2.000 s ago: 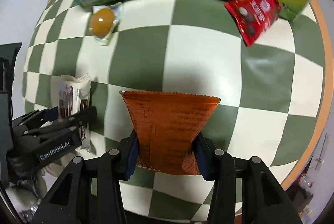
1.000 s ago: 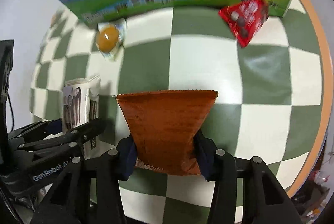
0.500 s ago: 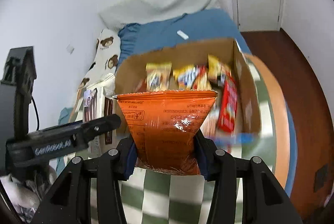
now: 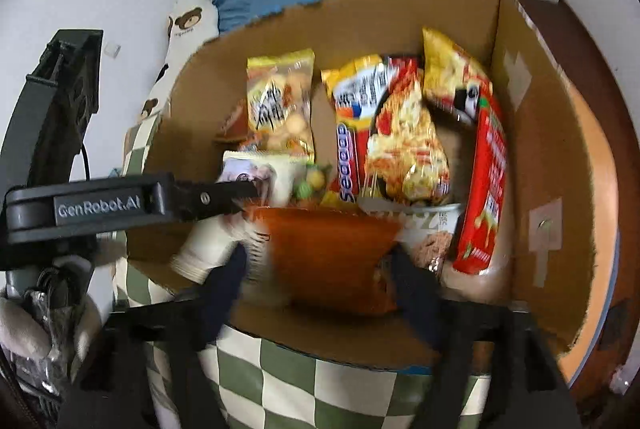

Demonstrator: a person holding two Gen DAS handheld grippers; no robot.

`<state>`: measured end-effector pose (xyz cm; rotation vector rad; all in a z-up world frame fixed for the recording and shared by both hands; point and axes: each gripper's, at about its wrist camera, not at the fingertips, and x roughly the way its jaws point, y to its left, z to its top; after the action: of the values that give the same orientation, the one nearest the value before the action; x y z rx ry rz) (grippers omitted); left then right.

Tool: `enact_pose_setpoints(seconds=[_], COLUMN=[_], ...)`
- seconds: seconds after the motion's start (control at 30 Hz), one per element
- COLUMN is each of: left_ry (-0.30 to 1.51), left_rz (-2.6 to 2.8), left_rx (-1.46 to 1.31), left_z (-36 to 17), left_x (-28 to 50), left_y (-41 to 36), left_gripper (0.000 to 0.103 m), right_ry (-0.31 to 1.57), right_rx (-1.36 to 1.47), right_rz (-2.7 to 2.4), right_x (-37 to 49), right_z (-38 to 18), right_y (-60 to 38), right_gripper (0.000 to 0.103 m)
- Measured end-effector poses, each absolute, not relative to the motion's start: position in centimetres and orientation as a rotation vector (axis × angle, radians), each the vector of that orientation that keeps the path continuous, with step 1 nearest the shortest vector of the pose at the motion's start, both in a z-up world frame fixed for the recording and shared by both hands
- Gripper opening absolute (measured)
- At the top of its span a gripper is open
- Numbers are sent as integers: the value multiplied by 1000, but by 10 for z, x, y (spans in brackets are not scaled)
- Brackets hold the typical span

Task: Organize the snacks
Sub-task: 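Carry both packs into the box and open both tools, then withdraw both tools and reach toward the wrapped egg and small red packet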

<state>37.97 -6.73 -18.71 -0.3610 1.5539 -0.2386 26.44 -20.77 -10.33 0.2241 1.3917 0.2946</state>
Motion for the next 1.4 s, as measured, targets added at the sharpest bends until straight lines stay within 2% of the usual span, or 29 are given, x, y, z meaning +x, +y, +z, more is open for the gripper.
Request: enact_pose_setpoints(seconds=[0.07, 0.13, 0.63, 0.97, 1.4], left_ry=[1542, 1522, 1278, 1147, 951], left_rz=[-232, -226, -66, -65, -69], left_rx=[-328, -313, -117, -87, -50], left_z=[-185, -178, -124, -83, -26], left_x=[379, 378, 337, 296, 207], left_y=[-68, -67, -51, -56, -55], left_gripper=[93, 93, 93, 93, 93], right_ry=[1393, 1393, 1312, 1182, 982], right_rx=[210, 209, 123, 76, 21], right_rz=[276, 259, 124, 115, 90], right_x=[264, 262, 249, 215, 131], right_z=[-105, -104, -69, -16, 56], right_y=[-211, -215, -233, -231, -234], right_gripper=[92, 96, 97, 97, 97])
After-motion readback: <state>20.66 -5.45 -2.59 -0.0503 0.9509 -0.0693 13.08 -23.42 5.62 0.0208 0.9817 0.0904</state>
